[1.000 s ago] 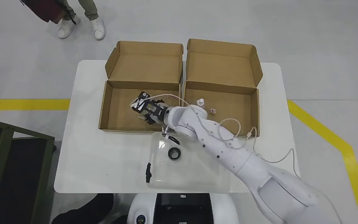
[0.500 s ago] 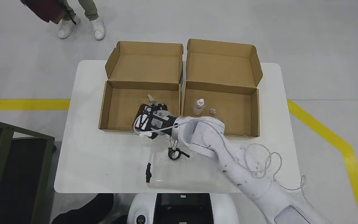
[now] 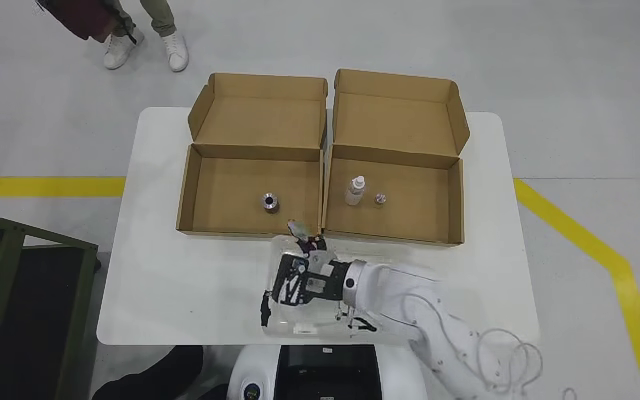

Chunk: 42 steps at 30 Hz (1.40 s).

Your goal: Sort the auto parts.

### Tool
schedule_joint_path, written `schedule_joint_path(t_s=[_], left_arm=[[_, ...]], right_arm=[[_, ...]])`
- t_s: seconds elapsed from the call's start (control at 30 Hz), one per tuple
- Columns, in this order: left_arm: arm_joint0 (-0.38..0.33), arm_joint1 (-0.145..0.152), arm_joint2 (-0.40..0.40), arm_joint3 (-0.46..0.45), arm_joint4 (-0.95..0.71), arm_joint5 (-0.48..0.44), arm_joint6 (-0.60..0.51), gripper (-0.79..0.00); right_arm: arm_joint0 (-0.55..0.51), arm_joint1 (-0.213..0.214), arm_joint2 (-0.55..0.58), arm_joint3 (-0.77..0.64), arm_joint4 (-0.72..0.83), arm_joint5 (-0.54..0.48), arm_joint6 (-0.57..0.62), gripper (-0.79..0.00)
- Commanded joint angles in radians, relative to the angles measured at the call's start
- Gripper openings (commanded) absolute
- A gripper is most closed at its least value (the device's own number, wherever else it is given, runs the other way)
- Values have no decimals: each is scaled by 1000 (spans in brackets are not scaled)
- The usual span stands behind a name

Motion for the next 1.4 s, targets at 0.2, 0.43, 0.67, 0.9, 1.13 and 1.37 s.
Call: schedule_joint_path(t_s=[0.2,0.43,0.67,0.9,1.13,1.37], left_arm=[[0,0,0,0,0,0,0,0],[0,0,0,0,0,0,0,0],[0,0,0,0,0,0,0,0],[0,0,0,0,0,0,0,0],[0,0,0,0,0,0,0,0],[0,0,0,0,0,0,0,0]], right_arm=[[-54,26,34,21,-89,-70,-52,0],[-82,40,61,45,-120,-73,-84,-28],[-92,49,68,65,-127,-73,-100,-111],[-80,51,58,112,-134,-51,-104,-114],[-58,49,43,163,-122,-34,-108,-212],[-49,51,35,176,-109,-28,-110,-394]])
